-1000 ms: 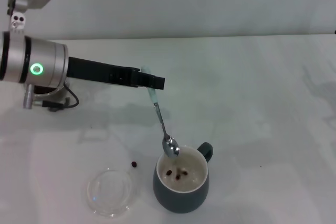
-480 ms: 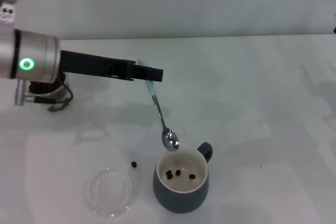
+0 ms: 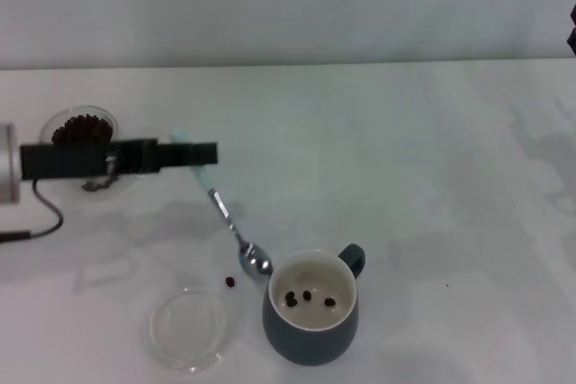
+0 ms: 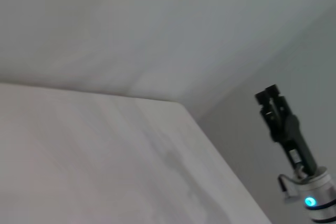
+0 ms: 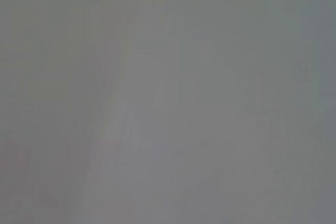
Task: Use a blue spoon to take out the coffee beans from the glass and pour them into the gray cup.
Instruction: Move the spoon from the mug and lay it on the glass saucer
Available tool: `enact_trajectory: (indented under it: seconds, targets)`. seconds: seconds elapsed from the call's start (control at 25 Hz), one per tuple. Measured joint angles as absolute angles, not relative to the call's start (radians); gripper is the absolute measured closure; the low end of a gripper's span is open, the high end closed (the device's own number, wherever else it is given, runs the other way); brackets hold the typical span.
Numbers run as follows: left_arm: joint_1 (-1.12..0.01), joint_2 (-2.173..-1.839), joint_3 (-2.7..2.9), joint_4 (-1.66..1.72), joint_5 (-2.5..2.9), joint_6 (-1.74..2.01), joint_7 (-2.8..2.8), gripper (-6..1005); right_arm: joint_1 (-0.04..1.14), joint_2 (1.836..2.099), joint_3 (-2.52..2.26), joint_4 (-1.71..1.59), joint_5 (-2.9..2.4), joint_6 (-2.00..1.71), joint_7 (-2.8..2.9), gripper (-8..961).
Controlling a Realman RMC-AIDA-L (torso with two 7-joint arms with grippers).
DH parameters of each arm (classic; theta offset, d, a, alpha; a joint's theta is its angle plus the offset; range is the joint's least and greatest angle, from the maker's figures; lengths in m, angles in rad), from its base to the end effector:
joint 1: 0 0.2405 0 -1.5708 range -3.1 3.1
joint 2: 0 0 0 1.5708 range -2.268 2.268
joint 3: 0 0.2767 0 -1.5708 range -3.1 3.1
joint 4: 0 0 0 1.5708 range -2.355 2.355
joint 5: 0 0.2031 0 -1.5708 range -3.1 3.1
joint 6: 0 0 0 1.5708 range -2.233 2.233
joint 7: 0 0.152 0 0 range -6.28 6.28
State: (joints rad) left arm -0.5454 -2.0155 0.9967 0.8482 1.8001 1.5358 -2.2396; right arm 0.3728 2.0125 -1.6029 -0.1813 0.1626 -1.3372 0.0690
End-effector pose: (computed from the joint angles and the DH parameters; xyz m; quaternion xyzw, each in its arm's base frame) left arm -0.2211 0.3592 0.0043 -0.8517 -0.4643 -0.2425 0.0182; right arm 0.3471 0.3367 0.0495 -0.6679 0.0938 0.2934 0.6776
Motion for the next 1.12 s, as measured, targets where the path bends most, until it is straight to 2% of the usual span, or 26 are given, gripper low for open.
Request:
enact_trajectory:
  seconds: [0.32,0.64,1.12]
  targets:
    - [-0.436,-2.007,0.94,0.826,1.808,1.529,-2.176,847,0.375,2.012,-1.603,-0.194,0.163,-1.336,0.069,220]
    - [-0.422,-1.995,0.909,0.718,1.822,1.523,-2.109,837,0.37,2.013,-1.603,-0.195,0.165,-1.337,0.069,220]
    - [-0.384,-2.001,0.887,0.672,1.862,1.496,-2.061,822,0.355,2.012,-1.603,-0.189,0.166,-1.344,0.106,220]
